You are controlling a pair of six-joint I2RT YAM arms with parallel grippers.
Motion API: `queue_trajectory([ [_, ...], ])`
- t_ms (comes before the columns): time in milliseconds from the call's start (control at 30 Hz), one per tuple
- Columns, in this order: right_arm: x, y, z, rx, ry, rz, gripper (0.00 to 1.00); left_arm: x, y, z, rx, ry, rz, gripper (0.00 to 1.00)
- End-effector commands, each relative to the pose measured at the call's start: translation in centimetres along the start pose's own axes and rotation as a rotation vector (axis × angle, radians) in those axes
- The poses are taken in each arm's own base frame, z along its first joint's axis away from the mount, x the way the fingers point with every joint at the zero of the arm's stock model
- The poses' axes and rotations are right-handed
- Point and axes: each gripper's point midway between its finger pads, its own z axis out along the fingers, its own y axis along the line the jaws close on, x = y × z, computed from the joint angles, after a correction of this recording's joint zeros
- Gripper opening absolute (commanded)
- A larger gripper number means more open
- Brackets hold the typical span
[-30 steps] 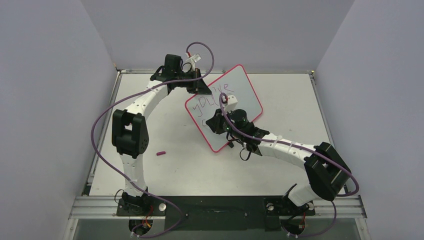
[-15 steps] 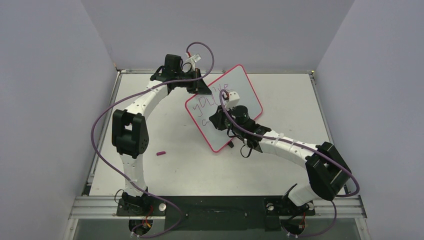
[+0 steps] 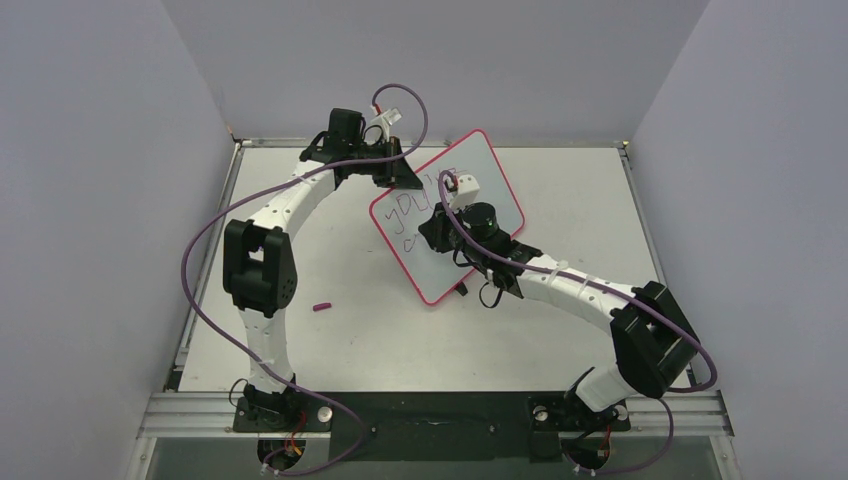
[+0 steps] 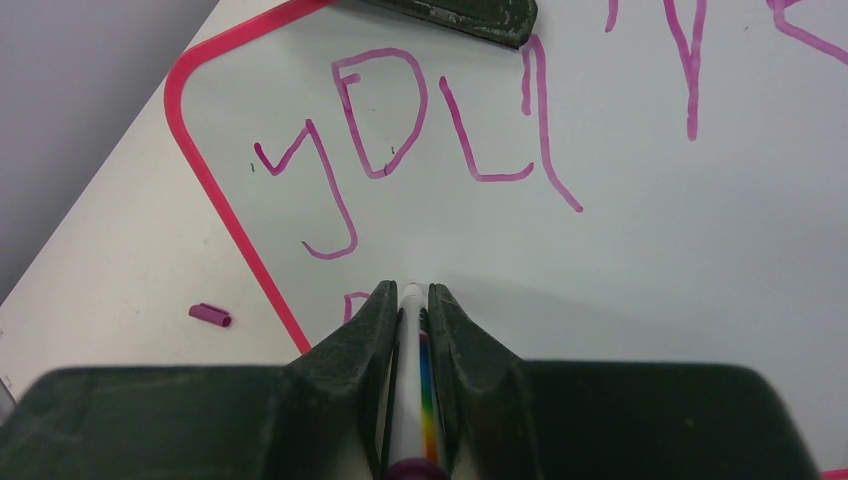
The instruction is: Write a sentence on the whiteboard
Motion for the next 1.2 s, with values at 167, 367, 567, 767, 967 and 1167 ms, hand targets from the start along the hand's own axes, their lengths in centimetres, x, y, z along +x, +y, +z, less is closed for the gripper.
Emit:
queue_trajectory([
  [167, -0.4, 0.4, 0.1, -0.017, -0.026, 0.005, 0.0, -1.9, -5.5, -2.7, 0.093, -0.054, 0.082, 0.0],
  [367, 0.8, -0.9, -0.9, 0.026, -0.011, -0.002, 0.0, -1.9, -5.5, -2.7, 0.092, -0.054, 0.083, 0.0],
  [567, 0.5, -1.6, -1.6, 0.061, -0.018, -0.014, 0.0, -1.9, -5.3, -2.5, 0.094, -0.053, 0.081, 0.0],
  [767, -2.0, -1.5, -2.3, 0.082, -0.063, -0.03, 0.0, -1.9, -5.4, -2.5, 0.096, -0.053, 0.079, 0.0],
  [967, -4.3, -1.3, -2.6, 0.083, -0.105, -0.026, 0.0, -1.8, -5.4, -2.5, 0.099, -0.051, 0.078, 0.0],
  [1167, -5.2, -1.2, -1.8, 0.072, -0.111, -0.012, 0.0, -1.7, -5.4, -2.5, 0.098, -0.05, 0.077, 0.0],
])
